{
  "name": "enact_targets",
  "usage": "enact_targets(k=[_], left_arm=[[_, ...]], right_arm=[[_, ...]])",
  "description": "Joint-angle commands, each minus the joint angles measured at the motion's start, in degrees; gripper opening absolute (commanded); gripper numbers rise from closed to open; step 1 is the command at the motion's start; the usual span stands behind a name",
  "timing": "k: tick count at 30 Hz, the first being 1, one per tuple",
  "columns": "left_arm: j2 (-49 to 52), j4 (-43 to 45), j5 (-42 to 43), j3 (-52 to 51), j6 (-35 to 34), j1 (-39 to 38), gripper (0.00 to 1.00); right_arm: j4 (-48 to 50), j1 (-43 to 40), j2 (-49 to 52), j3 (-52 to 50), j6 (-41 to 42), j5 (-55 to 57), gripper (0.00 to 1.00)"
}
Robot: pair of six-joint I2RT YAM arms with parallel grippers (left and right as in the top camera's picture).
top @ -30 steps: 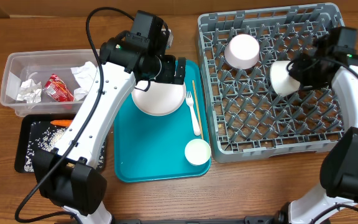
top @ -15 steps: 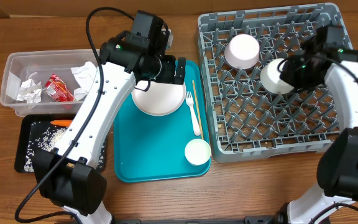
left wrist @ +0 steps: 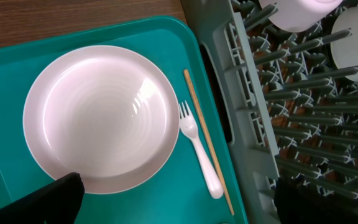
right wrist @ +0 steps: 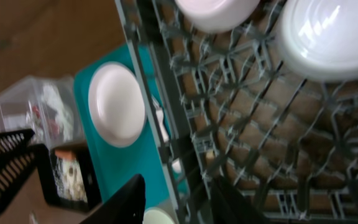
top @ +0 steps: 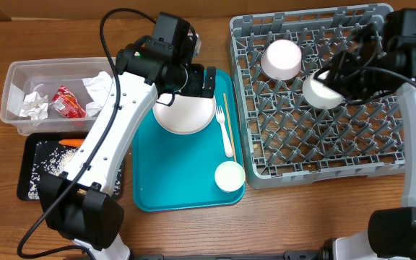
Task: Sort waste into correct bins and load items into the dishwasher
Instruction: 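Release the white bowl and move the right gripper to the rack edge, then grasp the small white cup on the teal tray with the left gripper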
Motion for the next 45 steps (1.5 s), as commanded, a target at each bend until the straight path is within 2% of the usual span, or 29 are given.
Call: enact_targets(k=[1, 10, 14, 21, 23, 26, 29, 32, 33, 37, 45], left_arm=[[-1.36, 0.04, -0.57, 1.66, 0.72, -0.02, 1.0], [-1.36, 0.04, -0.55, 1.66, 0.72, -0.02, 1.0], [-1.36, 0.07, -0.5, 1.66, 0.66, -0.02, 1.0], [-1.36, 0.85, 2.27, 1.66, -0.35, -0.15, 1.0], [-1.36, -1.79, 7.65, 1.66, 0.74, -0.24, 1.0], [-1.33, -7.67, 11.65, 1.64, 3.08, -0.66, 0.9], [-1.33, -14.19, 10.75, 1.64, 2.58, -1.16, 0.89], [-1.33, -20.44, 8.26, 1.46, 2.56, -2.6, 0.62], [-1.33, -22.14, 7.45, 1.18, 2.38, -3.3, 0.59], [-1.33, -24.7, 3.74, -0.92, 0.57, -6.45, 0.58], [-1.33, -21.42, -1.79, -9.22, -4.0, -12.5, 0.59]], right_arm=[[-2.97, 2.03, 0.35, -0.57, -0.15, 0.31, 0.4], [-12.37, 6.62, 0.46, -0.85, -0.11, 14.14, 0.5], [-12.41, 7.76, 0.48, -2.21, -0.07, 13.84, 0.52], [-12.24, 8.33, 0.46, -8.0, -0.09, 13.84, 0.52], [-12.63, 8.33, 0.46, -9.09, -0.13, 13.9, 0.43], [-13.14, 8.33, 0.46, -10.27, -0.13, 14.53, 0.41], [-12.94, 8.33, 0.46, -10.71, -0.13, 14.51, 0.41], [-12.76, 8.33, 0.46, -10.71, -0.11, 14.49, 0.42], [-12.74, 8.33, 0.46, -10.71, -0.11, 14.51, 0.42], [-12.57, 8.33, 0.46, -10.73, -0.11, 14.51, 0.42], [-12.13, 8.33, 0.46, -10.75, -0.11, 14.53, 0.42]])
